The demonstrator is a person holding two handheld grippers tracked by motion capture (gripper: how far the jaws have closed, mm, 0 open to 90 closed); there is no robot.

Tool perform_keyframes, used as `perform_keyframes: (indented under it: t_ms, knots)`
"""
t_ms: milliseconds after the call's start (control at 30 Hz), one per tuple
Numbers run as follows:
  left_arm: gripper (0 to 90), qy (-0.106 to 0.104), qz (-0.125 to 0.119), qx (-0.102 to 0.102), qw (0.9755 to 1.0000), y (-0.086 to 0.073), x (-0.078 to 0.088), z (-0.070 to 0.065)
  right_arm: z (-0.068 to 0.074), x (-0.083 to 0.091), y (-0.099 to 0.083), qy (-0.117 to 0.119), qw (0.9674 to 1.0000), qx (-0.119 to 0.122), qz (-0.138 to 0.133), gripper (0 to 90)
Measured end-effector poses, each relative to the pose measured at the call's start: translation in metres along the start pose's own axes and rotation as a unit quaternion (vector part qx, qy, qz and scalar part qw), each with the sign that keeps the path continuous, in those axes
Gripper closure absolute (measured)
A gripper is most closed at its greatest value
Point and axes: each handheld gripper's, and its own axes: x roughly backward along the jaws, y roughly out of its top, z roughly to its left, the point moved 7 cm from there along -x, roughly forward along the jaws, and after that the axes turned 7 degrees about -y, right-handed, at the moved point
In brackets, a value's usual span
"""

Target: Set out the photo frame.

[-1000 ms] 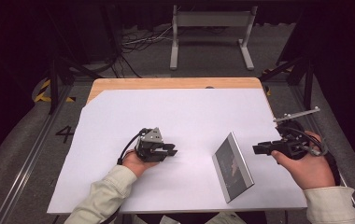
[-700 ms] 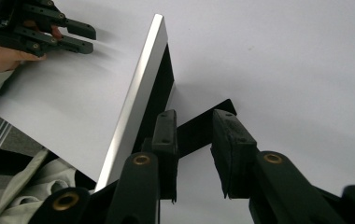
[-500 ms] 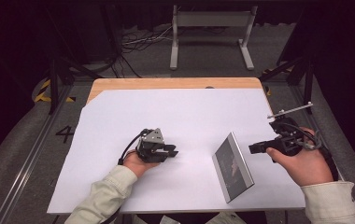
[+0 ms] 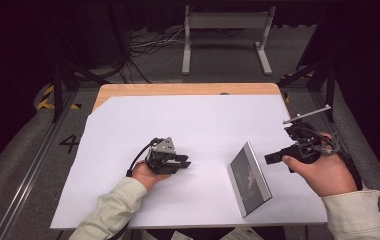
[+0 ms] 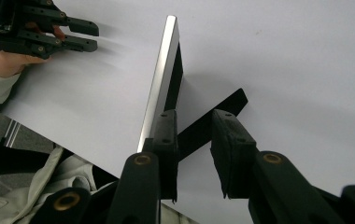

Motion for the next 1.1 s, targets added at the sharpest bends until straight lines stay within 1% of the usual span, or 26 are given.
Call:
perform_keyframes:
  t_ms: [433, 500, 567, 700, 833, 933, 1000, 1033, 1100]
  knots:
    - [71.1, 0.001, 0.001, 0.001, 1.0000, 0.000, 0.001, 0.000, 0.007, 0.003, 0.000, 0.000, 0.9998, -0.001, 0.020, 68.8]
    - [71.1, 0.001, 0.000, 0.001, 1.0000, -0.001, 0.001, 0.000, 0.007, 0.002, -0.001, -0.001, 0.9995, -0.007, 0.031, 68.8]
    - [71.1, 0.001, 0.001, 0.000, 1.0000, 0.000, 0.001, 0.000, 0.008, 0.001, -0.002, -0.002, 0.9992, -0.006, 0.039, 68.7]
    - [71.0, -0.001, 0.001, 0.001, 1.0000, -0.001, 0.000, 0.000, 0.011, 0.000, -0.002, 0.000, 0.9988, -0.008, 0.048, 68.2]
    - [70.8, -0.001, 0.002, 0.001, 1.0000, 0.000, -0.001, 0.000, 0.014, 0.000, -0.002, 0.003, 0.9986, -0.006, 0.053, 67.0]
    - [70.8, -0.001, 0.002, -0.001, 1.0000, 0.000, -0.001, 0.000, 0.017, 0.000, -0.003, 0.010, 0.9985, -0.005, 0.053, 66.2]
    - [70.8, -0.002, 0.002, -0.001, 1.0000, 0.000, -0.001, 0.000, 0.018, 0.000, -0.003, 0.010, 0.9986, -0.004, 0.051, 65.9]
    - [70.8, -0.002, 0.004, -0.001, 1.0000, 0.000, -0.001, 0.000, 0.020, 0.000, -0.004, 0.015, 0.9985, -0.005, 0.053, 65.3]
    - [70.6, -0.002, 0.004, -0.001, 1.0000, 0.000, -0.002, 0.000, 0.021, 0.000, -0.005, 0.014, 0.9984, -0.005, 0.055, 64.7]
